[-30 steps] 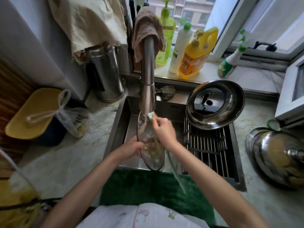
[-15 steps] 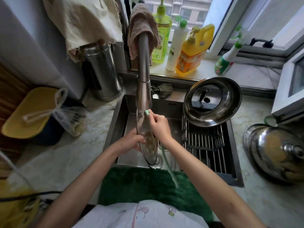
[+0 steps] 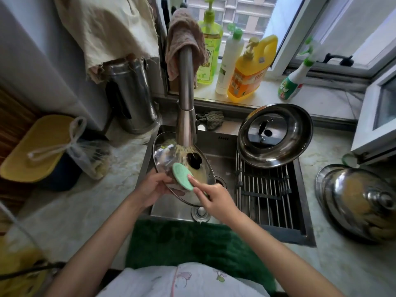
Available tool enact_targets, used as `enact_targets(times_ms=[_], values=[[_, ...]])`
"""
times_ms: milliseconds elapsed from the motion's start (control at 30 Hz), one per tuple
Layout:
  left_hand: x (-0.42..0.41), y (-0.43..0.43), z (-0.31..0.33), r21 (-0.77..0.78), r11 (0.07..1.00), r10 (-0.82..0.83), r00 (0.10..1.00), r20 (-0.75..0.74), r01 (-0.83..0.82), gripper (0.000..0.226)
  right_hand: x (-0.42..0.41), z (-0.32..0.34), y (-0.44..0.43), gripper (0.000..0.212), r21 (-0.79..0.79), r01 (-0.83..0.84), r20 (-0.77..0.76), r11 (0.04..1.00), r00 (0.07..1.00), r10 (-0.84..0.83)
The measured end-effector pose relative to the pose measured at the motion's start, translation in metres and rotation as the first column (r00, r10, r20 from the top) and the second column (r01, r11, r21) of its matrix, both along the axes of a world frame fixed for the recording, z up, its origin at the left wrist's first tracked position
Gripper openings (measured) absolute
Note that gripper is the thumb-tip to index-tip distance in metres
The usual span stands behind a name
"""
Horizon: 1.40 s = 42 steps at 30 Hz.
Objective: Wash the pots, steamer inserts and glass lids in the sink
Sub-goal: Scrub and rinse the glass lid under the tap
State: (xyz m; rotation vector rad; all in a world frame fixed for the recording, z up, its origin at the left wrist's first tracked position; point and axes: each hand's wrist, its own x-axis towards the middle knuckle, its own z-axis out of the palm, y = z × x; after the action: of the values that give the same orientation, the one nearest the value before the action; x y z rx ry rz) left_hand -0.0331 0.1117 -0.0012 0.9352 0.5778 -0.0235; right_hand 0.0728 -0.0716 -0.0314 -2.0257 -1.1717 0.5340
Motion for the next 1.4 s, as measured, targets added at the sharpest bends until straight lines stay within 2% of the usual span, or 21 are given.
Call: enact_targets(times_ms=[67, 167, 233, 300, 367, 467, 533, 600, 633, 733, 867, 1000, 1067, 1133, 1167, 1267, 1300, 1333, 1400], values=[[-0.006, 0.006, 0.004, -0.062, 0.995, 0.081, 0.996, 0.042, -0.079, 0.058, 0.009, -0.016, -0.023, 0.038, -0.043, 0.029, -0.015, 0.999, 0.999, -0.03], [-0.014, 0.017, 0.004, -0.132, 0.98, 0.161, 0.982, 0.095, -0.148, 0.069, 0.028, -0.034, -0.034, 0.036, -0.235, 0.187, -0.023, 0.954, 0.98, -0.198], [-0.019, 0.023, 0.003, -0.105, 0.989, 0.118, 0.986, 0.117, -0.106, 0.076, 0.044, -0.041, -0.023, 0.035, -0.33, 0.281, -0.062, 0.901, 0.946, -0.318], [-0.021, 0.025, 0.004, -0.076, 0.997, 0.027, 0.99, 0.139, -0.016, 0.083, 0.058, -0.037, -0.001, 0.035, -0.357, 0.31, -0.118, 0.881, 0.921, -0.371], [-0.021, 0.023, 0.007, -0.069, 0.996, -0.053, 0.989, 0.14, 0.063, 0.085, 0.071, -0.023, 0.026, 0.035, -0.317, 0.342, -0.112, 0.884, 0.913, -0.393], [-0.018, 0.016, 0.009, -0.076, 0.987, -0.129, 0.978, 0.163, 0.142, 0.083, 0.066, 0.007, 0.063, 0.034, -0.12, 0.337, -0.17, 0.934, 0.92, -0.354], [-0.018, 0.012, 0.008, -0.097, 0.984, -0.134, 0.977, 0.164, 0.151, 0.079, 0.056, 0.022, 0.073, 0.032, -0.032, 0.228, -0.03, 0.973, 0.973, -0.229], [-0.019, 0.01, 0.007, -0.111, 0.983, -0.127, 0.979, 0.162, 0.145, 0.073, 0.057, 0.022, 0.074, 0.032, -0.096, 0.148, 0.242, 0.984, 0.963, -0.121], [-0.019, 0.009, 0.007, -0.113, 0.982, -0.13, 0.976, 0.176, 0.151, 0.071, 0.064, 0.022, 0.074, 0.033, -0.16, 0.182, 0.32, 0.97, 0.939, -0.124], [-0.019, 0.007, 0.007, -0.086, 0.984, -0.138, 0.977, 0.161, 0.154, 0.08, 0.07, 0.021, 0.075, 0.035, -0.219, 0.29, 0.317, 0.932, 0.924, -0.213], [-0.017, 0.006, 0.005, -0.05, 0.994, -0.096, 0.99, 0.108, 0.102, 0.085, 0.031, 0.023, 0.071, 0.033, -0.044, 0.139, 0.446, 0.989, 0.889, -0.105], [-0.015, -0.002, 0.004, -0.078, 0.989, -0.122, 0.989, 0.08, 0.128, 0.084, 0.048, 0.021, 0.083, 0.034, -0.177, 0.303, 0.366, 0.937, 0.904, -0.223], [-0.014, -0.007, 0.005, -0.069, 0.99, -0.122, 0.991, 0.05, 0.126, 0.077, 0.038, 0.025, 0.08, 0.031, -0.036, 0.22, 0.376, 0.975, 0.907, -0.19], [-0.015, -0.012, 0.006, -0.087, 0.991, -0.096, 0.995, 0.028, 0.098, 0.066, 0.026, 0.023, 0.071, 0.033, 0.053, 0.049, 0.447, 0.997, 0.892, -0.068], [-0.015, -0.013, 0.005, -0.107, 0.99, -0.089, 0.995, 0.033, 0.092, 0.065, 0.029, 0.022, 0.069, 0.034, 0.037, 0.039, 0.475, 0.999, 0.879, -0.051], [-0.014, -0.018, 0.004, -0.132, 0.982, -0.125, 0.99, 0.059, 0.132, 0.077, 0.06, 0.017, 0.072, 0.038, -0.189, 0.261, 0.373, 0.947, 0.911, -0.177], [-0.013, -0.018, 0.003, -0.125, 0.982, -0.137, 0.989, 0.059, 0.144, 0.079, 0.063, 0.016, 0.073, 0.038, -0.207, 0.266, 0.35, 0.942, 0.919, -0.183], [-0.013, -0.018, 0.003, -0.11, 0.983, -0.143, 0.988, 0.051, 0.148, 0.078, 0.057, 0.019, 0.072, 0.038, -0.174, 0.241, 0.339, 0.955, 0.925, -0.172], [-0.013, -0.018, 0.006, -0.083, 0.988, -0.126, 0.991, 0.045, 0.129, 0.073, 0.036, 0.025, 0.066, 0.036, -0.003, 0.104, 0.378, 0.995, 0.921, -0.095]])
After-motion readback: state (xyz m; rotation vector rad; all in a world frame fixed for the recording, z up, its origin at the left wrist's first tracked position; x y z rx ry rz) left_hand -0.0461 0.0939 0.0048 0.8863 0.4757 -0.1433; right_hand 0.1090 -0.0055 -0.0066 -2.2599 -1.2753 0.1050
